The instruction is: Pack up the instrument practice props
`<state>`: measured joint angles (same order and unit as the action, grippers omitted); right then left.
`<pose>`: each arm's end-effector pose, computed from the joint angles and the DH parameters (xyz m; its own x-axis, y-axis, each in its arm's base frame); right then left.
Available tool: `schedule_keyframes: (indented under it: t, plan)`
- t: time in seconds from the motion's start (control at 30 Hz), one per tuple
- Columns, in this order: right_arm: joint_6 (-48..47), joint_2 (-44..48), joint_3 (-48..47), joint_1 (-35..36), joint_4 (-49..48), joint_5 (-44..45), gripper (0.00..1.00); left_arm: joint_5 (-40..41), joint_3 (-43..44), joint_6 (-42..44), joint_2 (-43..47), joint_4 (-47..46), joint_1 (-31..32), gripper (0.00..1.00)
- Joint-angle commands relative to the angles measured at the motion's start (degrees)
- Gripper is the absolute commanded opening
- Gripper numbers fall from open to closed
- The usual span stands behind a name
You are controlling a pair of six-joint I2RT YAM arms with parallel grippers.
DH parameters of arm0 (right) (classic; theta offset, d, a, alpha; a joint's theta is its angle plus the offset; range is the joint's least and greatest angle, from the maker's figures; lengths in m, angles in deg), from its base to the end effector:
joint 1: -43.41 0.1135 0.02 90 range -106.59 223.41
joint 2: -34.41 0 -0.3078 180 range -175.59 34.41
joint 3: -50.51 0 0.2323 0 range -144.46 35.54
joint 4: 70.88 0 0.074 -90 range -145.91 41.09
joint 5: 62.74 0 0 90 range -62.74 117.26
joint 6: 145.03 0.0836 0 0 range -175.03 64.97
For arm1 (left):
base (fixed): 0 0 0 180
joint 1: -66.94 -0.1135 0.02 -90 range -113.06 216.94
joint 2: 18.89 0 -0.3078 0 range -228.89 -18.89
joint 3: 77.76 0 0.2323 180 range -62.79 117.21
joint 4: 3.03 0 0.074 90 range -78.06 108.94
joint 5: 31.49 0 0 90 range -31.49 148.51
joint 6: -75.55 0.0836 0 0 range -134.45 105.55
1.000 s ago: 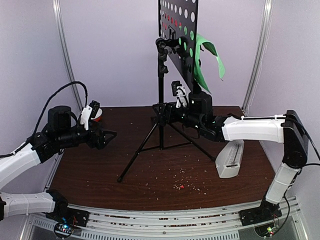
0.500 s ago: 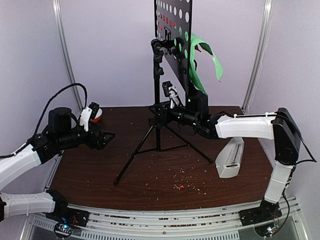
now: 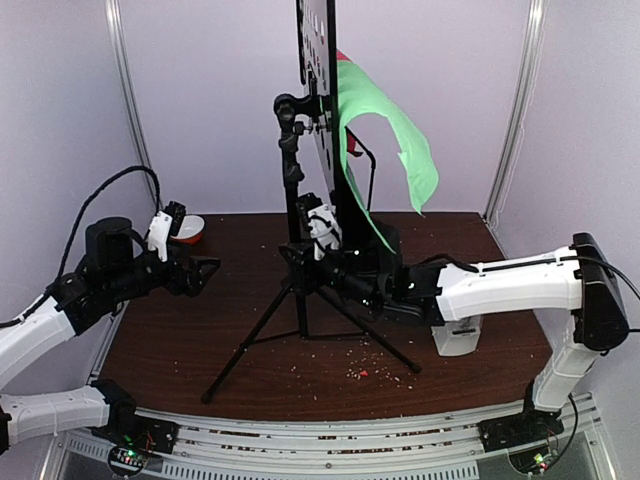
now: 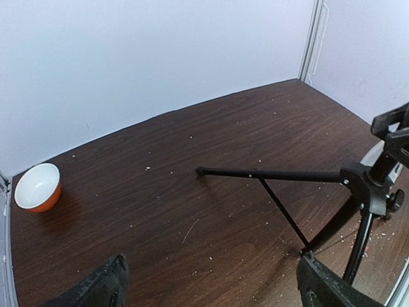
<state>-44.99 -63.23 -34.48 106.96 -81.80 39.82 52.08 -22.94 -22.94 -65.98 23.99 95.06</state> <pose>0.2136 0.3886 0.3630 -0.1487 0.0831 -0.9854 -0.7628 0.6244 0.1678 0.1622 -0.0973 0.3183 -0.3711 0.0320 -0.9281 0.5124 0.8405 -0.1759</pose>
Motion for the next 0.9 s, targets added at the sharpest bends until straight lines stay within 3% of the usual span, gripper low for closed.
schedule_keyframes:
  t: [0.0, 0.13, 0.33, 0.5, 0.7, 0.73, 0.77, 0.87]
  plan:
    - [2.05, 2.79, -4.04, 2.71, -0.54, 23.09, 0.0, 3.17, -0.48, -0.66, 1.0, -2.34, -0.37, 0.94]
    - [5.09, -0.43, -8.0, 3.25, 3.66, 36.85, 0.0, 4.5, -0.53, -0.91, 1.58, -2.15, -0.35, 0.94]
    - [3.33, -4.91, -11.27, 3.08, -0.18, 51.54, 0.0, 6.37, -0.74, -1.09, 2.48, -2.03, -0.41, 0.94]
    - [3.95, -10.14, -17.25, 2.96, 0.29, 52.59, 0.0, 6.6, -0.57, -1.14, 2.44, -2.04, -0.41, 0.94]
    - [9.48, -12.74, -18.65, 2.87, 2.37, 43.8, 0.0, 6.56, -0.57, -1.09, 2.27, -1.86, -0.42, 0.94]
    - [9.85, -12.58, -18.35, 2.84, 2.56, 41.85, 0.04, 6.53, -0.57, -1.09, 2.27, -1.8, -0.38, 0.94]
    - [10.01, -12.21, -17.71, 2.89, 2.26, 39.54, 0.14, 6.53, -0.57, -1.13, 2.27, -1.79, -0.36, 0.94]
    - [8.73, -9.21, -13.66, 2.85, -0.93, 31.19, 0.56, 6.65, -0.65, -1.18, 2.27, -1.69, -0.36, 0.94]
